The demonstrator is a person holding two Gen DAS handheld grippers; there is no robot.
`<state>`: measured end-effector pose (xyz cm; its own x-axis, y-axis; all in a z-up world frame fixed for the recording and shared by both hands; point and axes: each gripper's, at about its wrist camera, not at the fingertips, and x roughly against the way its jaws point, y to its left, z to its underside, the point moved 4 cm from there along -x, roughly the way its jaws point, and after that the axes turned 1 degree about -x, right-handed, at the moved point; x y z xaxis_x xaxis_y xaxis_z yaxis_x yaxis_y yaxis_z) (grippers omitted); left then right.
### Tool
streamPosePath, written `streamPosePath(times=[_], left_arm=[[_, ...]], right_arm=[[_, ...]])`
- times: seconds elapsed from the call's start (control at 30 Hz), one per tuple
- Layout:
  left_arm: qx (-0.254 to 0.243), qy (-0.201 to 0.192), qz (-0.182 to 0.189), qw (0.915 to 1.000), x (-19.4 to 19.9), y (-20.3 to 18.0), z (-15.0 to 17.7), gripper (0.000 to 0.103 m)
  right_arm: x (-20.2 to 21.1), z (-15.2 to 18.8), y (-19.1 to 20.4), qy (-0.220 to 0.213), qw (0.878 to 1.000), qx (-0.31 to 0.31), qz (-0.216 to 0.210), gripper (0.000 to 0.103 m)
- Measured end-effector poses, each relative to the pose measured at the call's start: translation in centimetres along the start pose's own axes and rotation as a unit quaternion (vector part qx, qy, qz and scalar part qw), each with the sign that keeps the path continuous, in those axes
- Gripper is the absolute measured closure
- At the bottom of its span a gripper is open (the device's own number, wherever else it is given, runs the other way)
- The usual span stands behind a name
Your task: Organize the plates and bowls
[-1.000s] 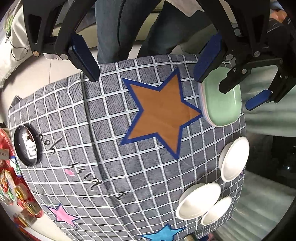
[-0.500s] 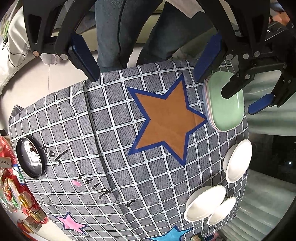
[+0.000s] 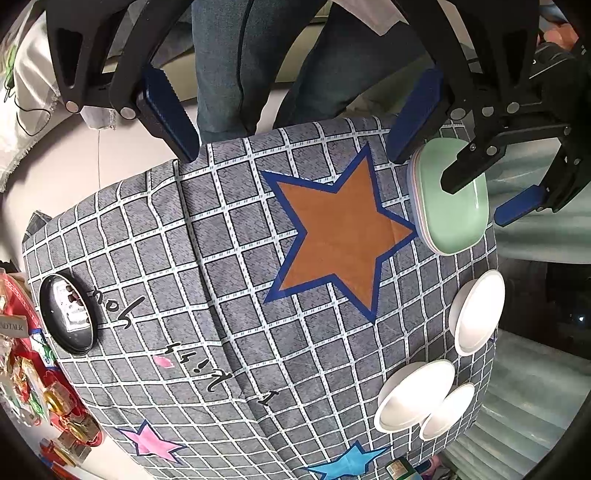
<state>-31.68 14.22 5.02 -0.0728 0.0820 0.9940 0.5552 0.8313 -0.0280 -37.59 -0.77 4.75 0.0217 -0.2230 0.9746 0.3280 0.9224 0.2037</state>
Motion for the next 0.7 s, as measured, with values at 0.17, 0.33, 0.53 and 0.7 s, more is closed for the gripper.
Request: streamPosePath(times=[0.17, 0.33, 0.53, 0.7], left_arm=[[-0.006, 0.000, 0.002, 1.0000, -0.01, -0.27, -0.28, 0.021], [-0.013, -0.001, 0.003, 0.9999, 0.00, -0.55, -0.52, 0.021], [-0.008, 0.000, 0.001, 1.0000, -0.12, -0.40, -0.60, 0.021], [-0.009, 0.000, 0.003, 1.0000, -0.12, -0.31, -0.66, 0.021]], right_arm=[[0.74, -0.40, -0.36, -0.015, 1.000, -0.003, 0.008, 0.001], [0.82, -0.52, -0.65, -0.015, 1.000, -0.005, 0.012, 0.001], [0.79, -0.57, -0.69, -0.016, 1.000, -0.004, 0.014, 0.001], [0.81, -0.65, -0.69, -0.015, 1.000, -0.004, 0.014, 0.001]])
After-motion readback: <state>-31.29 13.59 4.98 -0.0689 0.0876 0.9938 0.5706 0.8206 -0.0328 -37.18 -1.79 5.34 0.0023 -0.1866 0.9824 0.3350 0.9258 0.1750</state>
